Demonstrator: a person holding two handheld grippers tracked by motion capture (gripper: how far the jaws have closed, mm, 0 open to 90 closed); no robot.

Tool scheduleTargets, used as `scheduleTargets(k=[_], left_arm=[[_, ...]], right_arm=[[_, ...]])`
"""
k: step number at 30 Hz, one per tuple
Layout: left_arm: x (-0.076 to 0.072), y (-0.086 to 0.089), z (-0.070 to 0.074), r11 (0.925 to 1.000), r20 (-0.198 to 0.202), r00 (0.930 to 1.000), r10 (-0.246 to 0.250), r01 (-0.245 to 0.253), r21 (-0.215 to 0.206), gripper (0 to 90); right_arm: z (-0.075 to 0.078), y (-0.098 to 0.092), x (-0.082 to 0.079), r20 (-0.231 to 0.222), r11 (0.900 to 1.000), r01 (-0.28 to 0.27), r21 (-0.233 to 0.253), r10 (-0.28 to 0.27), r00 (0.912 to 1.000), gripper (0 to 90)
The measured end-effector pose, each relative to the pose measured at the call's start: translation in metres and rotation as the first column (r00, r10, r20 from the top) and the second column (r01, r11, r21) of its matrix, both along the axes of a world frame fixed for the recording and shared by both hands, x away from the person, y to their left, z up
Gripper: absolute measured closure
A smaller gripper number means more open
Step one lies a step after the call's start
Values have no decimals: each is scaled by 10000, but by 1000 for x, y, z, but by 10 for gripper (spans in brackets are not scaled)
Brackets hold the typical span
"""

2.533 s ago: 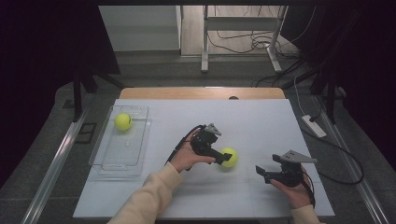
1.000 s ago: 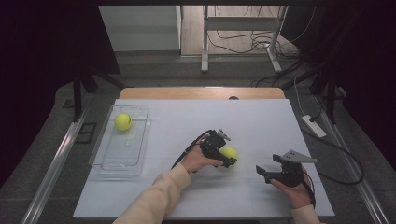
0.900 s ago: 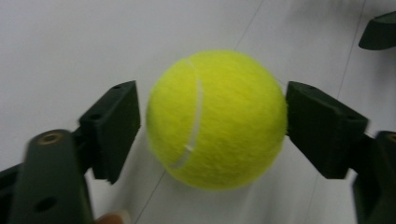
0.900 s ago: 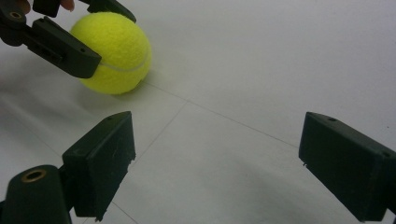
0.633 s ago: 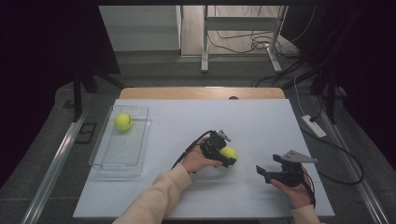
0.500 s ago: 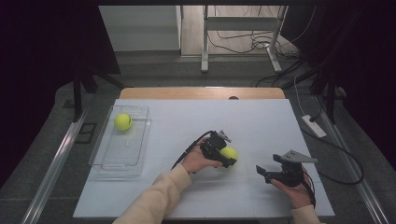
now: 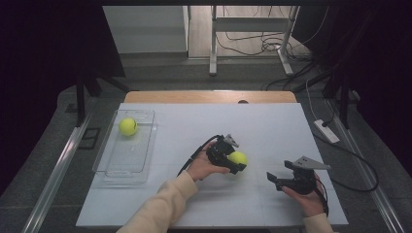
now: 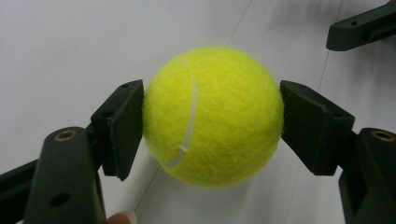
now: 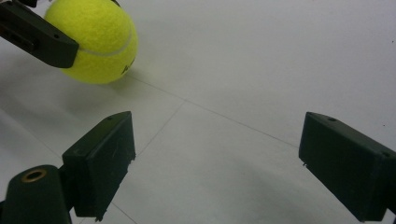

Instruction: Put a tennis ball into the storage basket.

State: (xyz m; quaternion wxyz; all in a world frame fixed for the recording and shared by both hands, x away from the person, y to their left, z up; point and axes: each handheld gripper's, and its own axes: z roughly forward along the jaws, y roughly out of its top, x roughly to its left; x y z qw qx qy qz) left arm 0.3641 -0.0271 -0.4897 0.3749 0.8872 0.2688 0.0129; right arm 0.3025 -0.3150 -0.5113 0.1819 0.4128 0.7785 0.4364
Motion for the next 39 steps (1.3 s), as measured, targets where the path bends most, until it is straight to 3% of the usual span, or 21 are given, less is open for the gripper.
scheduleTargets(k=[31,39], left_arm=[[-2,22,13,9967,209,9995,238,-221,-781,275],[-1,31,20,9934,274,9984,489,-457,-1048,275]], right_arm=[[0,0,0,-25,10000,16,-66,-17,10000,106],[0,0,0,-17,10000,11,-74,-12,10000,106]])
